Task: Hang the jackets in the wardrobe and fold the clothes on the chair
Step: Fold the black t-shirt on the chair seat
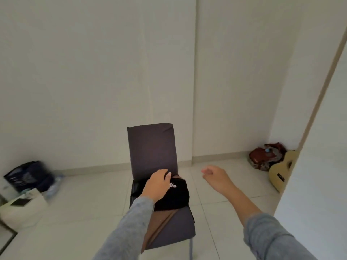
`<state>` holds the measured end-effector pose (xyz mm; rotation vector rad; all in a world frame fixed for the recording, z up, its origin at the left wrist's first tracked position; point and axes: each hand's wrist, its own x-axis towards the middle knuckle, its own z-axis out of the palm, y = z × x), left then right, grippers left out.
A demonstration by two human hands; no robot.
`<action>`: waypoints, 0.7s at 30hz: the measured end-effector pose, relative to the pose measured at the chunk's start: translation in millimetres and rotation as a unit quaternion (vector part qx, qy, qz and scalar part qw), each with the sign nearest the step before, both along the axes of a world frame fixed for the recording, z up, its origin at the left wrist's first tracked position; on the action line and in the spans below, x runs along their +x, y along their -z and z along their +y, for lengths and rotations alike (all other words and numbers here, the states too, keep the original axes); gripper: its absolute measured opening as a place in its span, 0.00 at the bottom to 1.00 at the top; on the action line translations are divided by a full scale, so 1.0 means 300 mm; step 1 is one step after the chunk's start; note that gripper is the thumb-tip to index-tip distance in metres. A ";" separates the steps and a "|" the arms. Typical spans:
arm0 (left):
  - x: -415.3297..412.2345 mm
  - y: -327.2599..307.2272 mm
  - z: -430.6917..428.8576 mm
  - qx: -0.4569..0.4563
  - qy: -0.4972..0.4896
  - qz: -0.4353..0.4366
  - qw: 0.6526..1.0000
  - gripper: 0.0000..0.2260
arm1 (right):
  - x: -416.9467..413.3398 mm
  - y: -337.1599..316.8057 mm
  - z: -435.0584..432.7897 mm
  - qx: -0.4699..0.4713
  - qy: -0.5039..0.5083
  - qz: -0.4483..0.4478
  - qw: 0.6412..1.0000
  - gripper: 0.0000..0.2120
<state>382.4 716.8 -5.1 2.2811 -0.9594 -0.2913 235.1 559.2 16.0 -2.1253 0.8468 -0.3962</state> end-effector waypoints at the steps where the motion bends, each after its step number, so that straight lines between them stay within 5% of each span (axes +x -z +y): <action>1: 0.038 0.007 0.007 0.002 -0.010 -0.002 1.000 0.21 | 0.037 0.015 0.003 0.006 -0.008 0.002 1.000 0.12; 21: 1.088 0.665 -0.492 0.170 -0.052 0.117 0.977 0.18 | 1.124 0.714 -0.602 0.116 -0.064 0.181 0.975 0.11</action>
